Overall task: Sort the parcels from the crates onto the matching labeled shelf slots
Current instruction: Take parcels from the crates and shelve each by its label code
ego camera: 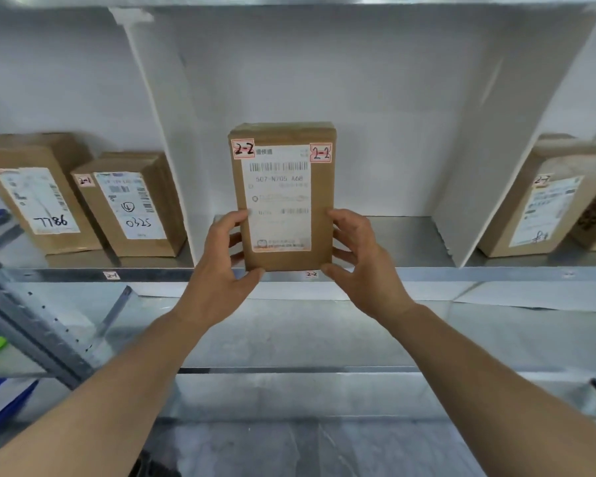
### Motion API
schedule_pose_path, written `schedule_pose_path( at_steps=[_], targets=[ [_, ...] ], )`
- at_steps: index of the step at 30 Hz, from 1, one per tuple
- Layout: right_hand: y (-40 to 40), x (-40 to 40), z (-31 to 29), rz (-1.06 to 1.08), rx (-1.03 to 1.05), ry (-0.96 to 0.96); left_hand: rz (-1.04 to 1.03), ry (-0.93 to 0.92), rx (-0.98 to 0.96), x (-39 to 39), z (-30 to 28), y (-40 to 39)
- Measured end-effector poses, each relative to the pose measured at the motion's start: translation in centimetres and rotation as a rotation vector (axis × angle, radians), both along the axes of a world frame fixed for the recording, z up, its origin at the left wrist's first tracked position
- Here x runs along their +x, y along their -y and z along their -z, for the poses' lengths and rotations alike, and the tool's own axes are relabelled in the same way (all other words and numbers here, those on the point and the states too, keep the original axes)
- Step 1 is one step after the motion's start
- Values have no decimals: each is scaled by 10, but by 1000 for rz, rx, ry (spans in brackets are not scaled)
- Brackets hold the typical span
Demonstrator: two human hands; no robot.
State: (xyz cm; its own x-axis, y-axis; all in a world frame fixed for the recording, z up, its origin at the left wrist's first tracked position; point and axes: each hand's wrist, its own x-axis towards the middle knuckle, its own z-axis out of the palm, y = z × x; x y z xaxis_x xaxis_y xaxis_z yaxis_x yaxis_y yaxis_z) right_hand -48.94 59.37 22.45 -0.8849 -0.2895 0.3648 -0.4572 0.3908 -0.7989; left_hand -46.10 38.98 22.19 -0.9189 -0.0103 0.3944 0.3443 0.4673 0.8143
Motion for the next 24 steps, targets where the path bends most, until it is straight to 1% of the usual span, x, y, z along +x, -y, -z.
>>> schedule_pose_path(
  at_steps=[3,7,9,11,12,16,24],
  targets=[
    [10,-17,19,7,-41,-16,10,-6,7,-18,17,9],
    [21,-38,43,41,-187,62,5,-22,7,-39,38,19],
    [27,-49,54,60,-211,95,-10,-17,94,-48,46,21],
    [33,-59,62,70,-181,117,-36,4,209,-58,53,24],
    [36,-64,65,76,-167,127,-40,18,233,-63,57,26],
    [50,-78,76,114,-109,171,-40,109,144,-82,69,39],
    [66,-105,80,179,-92,227,-143,181,127,-107,72,44]
  ],
)
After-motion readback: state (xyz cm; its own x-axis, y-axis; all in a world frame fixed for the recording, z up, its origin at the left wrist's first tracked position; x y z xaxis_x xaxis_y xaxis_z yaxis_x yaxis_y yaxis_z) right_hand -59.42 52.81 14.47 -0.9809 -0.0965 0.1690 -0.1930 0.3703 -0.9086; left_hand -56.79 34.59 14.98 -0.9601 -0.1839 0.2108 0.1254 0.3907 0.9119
